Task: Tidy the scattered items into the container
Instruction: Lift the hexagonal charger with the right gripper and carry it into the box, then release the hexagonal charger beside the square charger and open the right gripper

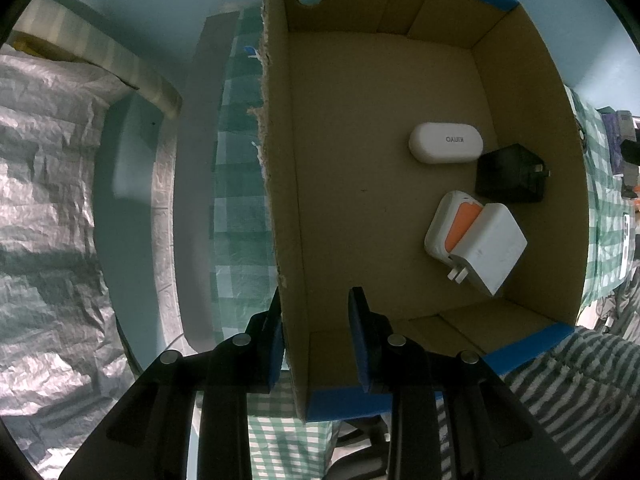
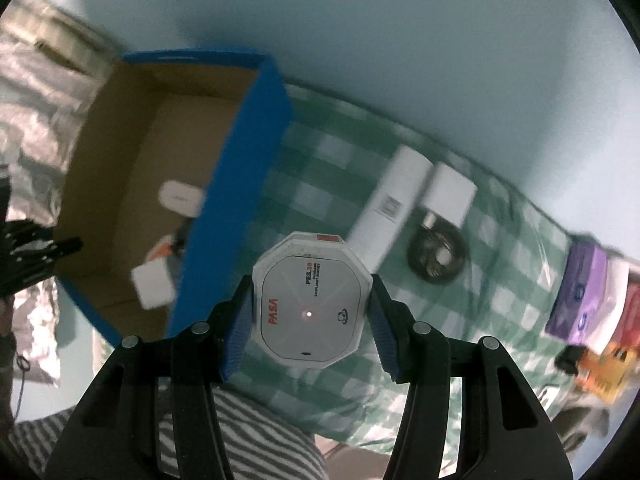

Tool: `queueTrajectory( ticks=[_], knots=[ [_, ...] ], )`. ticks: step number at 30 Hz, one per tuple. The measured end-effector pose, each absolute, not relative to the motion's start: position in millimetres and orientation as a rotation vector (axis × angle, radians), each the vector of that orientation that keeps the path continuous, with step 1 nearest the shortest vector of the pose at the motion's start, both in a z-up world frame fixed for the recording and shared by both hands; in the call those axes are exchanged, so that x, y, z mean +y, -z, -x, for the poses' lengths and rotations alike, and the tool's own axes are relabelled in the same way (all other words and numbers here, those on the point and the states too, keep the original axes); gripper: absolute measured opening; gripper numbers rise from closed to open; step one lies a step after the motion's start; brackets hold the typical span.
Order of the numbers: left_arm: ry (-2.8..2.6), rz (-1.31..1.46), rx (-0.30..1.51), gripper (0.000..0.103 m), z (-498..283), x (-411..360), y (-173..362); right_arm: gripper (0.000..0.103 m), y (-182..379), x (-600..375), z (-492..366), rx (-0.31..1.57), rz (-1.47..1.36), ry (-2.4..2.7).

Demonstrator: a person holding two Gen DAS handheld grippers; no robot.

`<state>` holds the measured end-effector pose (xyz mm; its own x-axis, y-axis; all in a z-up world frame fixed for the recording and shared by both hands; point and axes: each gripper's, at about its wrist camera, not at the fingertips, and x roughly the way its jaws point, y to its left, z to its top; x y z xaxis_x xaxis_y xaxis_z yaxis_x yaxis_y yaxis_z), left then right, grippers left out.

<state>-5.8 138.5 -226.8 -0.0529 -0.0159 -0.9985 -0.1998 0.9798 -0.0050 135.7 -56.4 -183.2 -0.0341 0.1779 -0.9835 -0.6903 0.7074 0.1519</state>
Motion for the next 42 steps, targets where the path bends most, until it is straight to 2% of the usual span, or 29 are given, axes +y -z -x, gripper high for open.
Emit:
queueTrajectory(
  ticks=[10,20,33,42],
  knots=[
    [-0.163,0.175,1.613,0.028,5.5,137.3,224.0,0.055,170.8,10.9,-100.9,1.371,0.578,-0.916],
    [-0.175,0.189,1.605,0.028,6.2,136.9,222.6,0.055,208.6,61.7,-48.3,1.373,0.764,-1.042],
    [-0.174,0.185,1.607,0.028,8.6,137.4,221.7,0.055,252.6,67.5,-12.9,1.420,0.908,-1.072],
    [-0.170,0.179,1.609,0.028,8.2,137.4,223.0,0.055,247.6,67.0,-11.1,1.415,0.905,-1.079]
  ],
)
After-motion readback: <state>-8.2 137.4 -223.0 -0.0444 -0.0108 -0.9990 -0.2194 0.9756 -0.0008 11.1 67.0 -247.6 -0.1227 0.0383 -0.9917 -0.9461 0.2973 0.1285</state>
